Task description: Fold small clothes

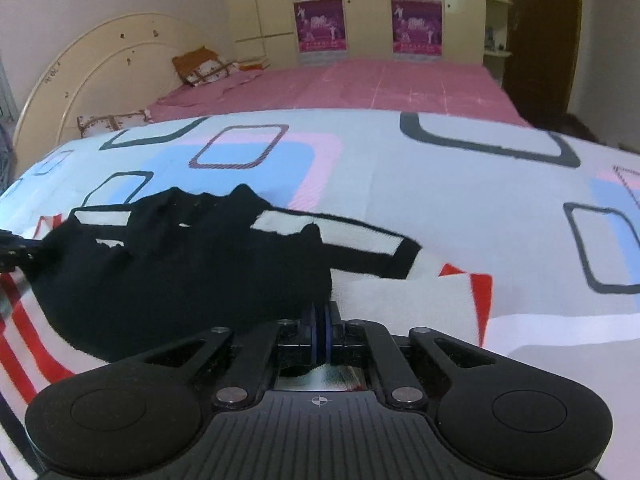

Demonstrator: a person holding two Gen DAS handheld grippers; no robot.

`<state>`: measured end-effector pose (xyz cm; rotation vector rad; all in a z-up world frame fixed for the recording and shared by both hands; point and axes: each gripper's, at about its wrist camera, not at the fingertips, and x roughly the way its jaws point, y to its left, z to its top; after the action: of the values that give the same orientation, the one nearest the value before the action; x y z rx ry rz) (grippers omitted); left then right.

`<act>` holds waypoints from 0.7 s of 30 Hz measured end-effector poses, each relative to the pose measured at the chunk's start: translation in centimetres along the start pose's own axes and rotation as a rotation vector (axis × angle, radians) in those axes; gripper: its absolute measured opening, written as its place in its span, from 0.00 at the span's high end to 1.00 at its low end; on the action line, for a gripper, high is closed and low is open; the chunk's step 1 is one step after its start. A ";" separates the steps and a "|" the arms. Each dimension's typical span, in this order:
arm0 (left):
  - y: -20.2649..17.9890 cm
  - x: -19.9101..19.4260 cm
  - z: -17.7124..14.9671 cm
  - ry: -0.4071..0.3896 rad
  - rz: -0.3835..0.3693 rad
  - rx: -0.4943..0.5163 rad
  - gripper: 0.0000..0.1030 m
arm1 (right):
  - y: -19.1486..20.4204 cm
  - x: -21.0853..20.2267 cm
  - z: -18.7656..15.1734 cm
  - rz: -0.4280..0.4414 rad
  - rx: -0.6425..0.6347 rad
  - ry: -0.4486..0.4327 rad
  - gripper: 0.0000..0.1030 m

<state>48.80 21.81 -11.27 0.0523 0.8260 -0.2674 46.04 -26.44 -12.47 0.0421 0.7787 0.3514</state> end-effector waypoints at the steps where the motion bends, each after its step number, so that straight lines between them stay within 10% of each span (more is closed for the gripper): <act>1: 0.0 0.0 0.1 -0.016 -0.006 -0.007 0.94 | 0.0 -0.3 0.0 -0.002 -0.001 -0.015 0.97; 6: 0.7 -2.4 0.9 -0.173 -0.037 -0.105 0.94 | -0.3 -2.5 0.7 -0.034 0.010 -0.141 0.97; 16: 2.6 3.5 1.4 -0.034 -0.001 -0.209 0.92 | -2.1 0.9 -0.1 -0.140 0.102 -0.049 0.97; 18: 2.6 3.2 1.1 -0.041 -0.005 -0.197 0.78 | -2.0 0.7 0.1 -0.146 0.098 -0.054 0.97; 21: 1.3 0.6 1.2 -0.118 0.063 -0.159 0.31 | -0.9 -1.6 0.6 -0.172 0.066 -0.153 0.55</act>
<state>50.32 22.74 -10.99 -0.0855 0.7248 -0.1435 45.69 -27.72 -11.09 0.0630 0.6374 0.1575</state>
